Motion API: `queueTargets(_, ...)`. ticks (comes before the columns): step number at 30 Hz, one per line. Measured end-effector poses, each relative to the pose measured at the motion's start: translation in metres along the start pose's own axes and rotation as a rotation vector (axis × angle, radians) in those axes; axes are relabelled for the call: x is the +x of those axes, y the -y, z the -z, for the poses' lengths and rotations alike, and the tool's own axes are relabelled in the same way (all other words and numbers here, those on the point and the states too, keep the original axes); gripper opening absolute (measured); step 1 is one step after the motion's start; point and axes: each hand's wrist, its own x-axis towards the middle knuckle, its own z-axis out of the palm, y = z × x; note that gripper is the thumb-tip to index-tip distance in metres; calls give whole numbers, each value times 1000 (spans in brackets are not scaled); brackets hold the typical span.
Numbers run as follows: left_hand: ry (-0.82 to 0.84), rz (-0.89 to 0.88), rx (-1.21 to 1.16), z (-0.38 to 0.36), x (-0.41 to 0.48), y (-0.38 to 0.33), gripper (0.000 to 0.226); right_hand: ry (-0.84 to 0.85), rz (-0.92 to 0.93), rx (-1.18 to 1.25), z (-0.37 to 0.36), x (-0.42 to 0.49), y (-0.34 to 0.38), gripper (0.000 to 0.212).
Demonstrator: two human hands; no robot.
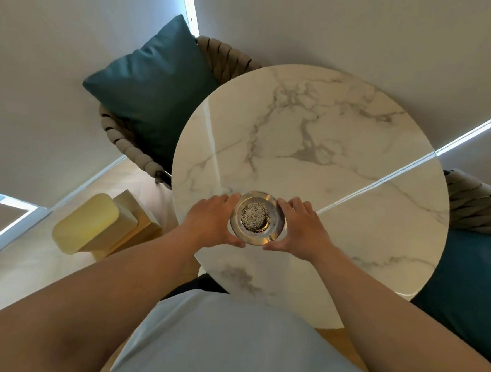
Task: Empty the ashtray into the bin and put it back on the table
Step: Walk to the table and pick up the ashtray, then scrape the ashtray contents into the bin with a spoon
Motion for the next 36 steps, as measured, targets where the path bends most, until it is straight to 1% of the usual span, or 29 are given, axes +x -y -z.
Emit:
queueTargets(5,-48,63,-35,2,-22,22,106,26,91,-40,-1,15,24,111)
queueTargets(11,-109,158,-107,3,-61,62,105,48,207,-79,-13,32,73,110)
queueTargets(15,-176,193,-170,4,-98,95,103,84,282,-107,-26,42,116,108)
queueTargets(19,-191,247,-220,4,-140,134,104,132,329,-122,-48,47,171,108)
queueTargets(24,-232,321,-218,0,-193,184,106,156,383,-145,-83,48,235,111)
queueTargets(30,-294,391,-250,1,-248,238,100,152,480,-142,-117,55,302,101)
queueTargets(34,-310,459,-254,-4,-271,263,106,191,532,-156,-131,63,334,99)
queueTargets(36,-313,489,-273,-7,-277,271,105,210,559,-174,-136,70,346,98)
